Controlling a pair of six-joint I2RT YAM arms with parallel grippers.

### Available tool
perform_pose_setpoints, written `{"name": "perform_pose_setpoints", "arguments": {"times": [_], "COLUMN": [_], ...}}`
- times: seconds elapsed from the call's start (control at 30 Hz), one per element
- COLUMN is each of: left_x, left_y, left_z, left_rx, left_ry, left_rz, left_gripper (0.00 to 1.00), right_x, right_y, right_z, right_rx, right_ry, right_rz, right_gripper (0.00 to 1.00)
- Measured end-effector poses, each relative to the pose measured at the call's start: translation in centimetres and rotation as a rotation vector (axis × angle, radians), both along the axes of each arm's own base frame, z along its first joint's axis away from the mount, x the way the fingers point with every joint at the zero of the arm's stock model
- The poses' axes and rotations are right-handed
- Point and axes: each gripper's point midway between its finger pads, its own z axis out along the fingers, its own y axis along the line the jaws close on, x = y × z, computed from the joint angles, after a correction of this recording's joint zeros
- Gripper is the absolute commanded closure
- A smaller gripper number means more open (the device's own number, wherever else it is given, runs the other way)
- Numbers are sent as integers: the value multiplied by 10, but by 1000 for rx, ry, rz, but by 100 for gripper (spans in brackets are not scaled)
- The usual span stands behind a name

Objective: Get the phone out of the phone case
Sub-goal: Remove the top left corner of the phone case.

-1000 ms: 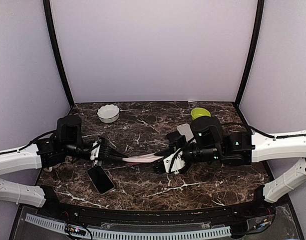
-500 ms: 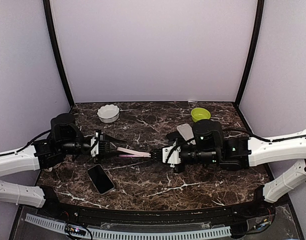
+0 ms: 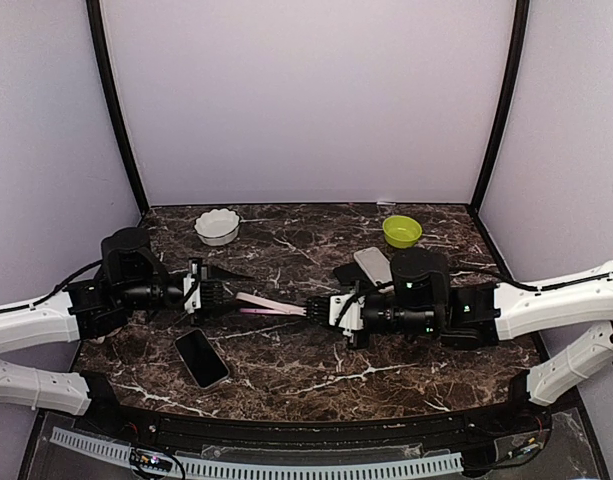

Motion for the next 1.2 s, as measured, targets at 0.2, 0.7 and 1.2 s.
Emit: {"name": "perform_pose_setpoints", "arguments": {"times": [0.2,0.7,1.2], "left_x": [4,23,32], "left_y": [3,10,23], "left_z": [6,9,-58], "left_rx": [-14,-12,177], "left_ry": [-45,-115,-15], "left_rz": [27,128,202], "left_gripper": [63,62,63], "right_x": [2,-10,-36], "right_y": [1,-2,-49], "right_z": [6,36,189], "right_rx": [31,182,692], "right_ry": [-13,35,-70], "right_rz": [-15,-2,98], "right_gripper": [100,100,100]}}
